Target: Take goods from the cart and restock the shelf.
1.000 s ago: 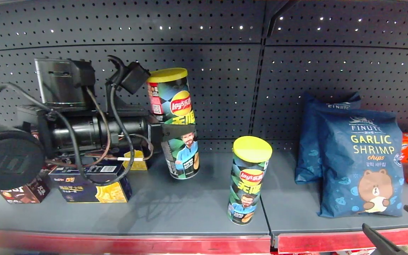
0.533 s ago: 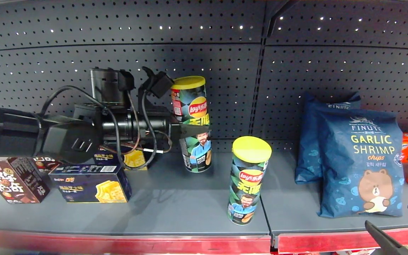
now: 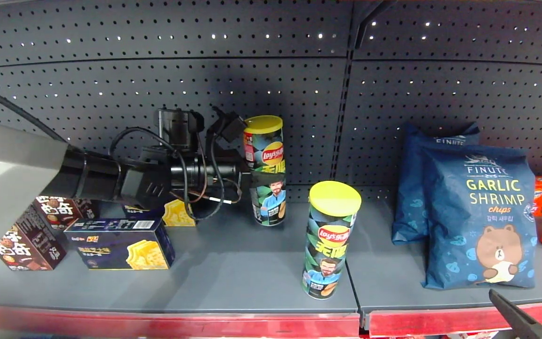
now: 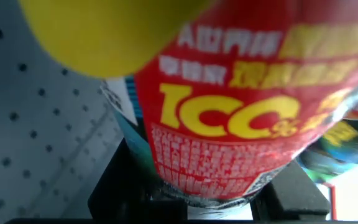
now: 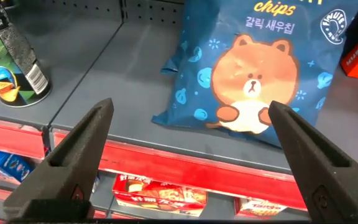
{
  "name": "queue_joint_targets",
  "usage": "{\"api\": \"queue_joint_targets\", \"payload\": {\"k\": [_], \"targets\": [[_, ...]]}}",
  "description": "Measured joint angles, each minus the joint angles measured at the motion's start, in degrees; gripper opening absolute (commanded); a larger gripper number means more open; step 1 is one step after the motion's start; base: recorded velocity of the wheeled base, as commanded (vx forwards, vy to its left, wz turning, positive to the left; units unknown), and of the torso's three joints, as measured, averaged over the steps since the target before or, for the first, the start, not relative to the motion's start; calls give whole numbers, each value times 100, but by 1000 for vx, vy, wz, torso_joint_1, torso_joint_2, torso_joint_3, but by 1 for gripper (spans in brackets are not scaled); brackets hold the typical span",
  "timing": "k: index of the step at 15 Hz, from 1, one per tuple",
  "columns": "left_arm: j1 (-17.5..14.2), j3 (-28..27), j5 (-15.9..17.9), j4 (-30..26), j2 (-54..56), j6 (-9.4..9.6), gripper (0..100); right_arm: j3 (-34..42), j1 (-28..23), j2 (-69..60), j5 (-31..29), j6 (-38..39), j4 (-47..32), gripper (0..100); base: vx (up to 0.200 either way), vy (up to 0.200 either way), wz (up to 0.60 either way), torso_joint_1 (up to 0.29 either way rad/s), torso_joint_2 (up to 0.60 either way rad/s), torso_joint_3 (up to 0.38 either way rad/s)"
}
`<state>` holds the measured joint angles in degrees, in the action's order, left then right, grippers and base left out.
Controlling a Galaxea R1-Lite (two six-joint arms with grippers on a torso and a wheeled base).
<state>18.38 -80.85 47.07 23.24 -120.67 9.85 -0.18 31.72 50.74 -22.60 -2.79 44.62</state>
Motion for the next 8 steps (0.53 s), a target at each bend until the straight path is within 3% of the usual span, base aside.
{"api": "queue_joint_targets", "payload": {"k": [4, 8], "targets": [[11, -735, 11, -22, -546, 7, 0, 2, -9, 4, 0, 0, 0, 100, 0, 0, 0, 0, 0, 0], [118, -923, 17, -57, -848, 9, 0, 7, -13, 2, 2, 0, -6, 100, 0, 0, 0, 0, 0, 0]]}}
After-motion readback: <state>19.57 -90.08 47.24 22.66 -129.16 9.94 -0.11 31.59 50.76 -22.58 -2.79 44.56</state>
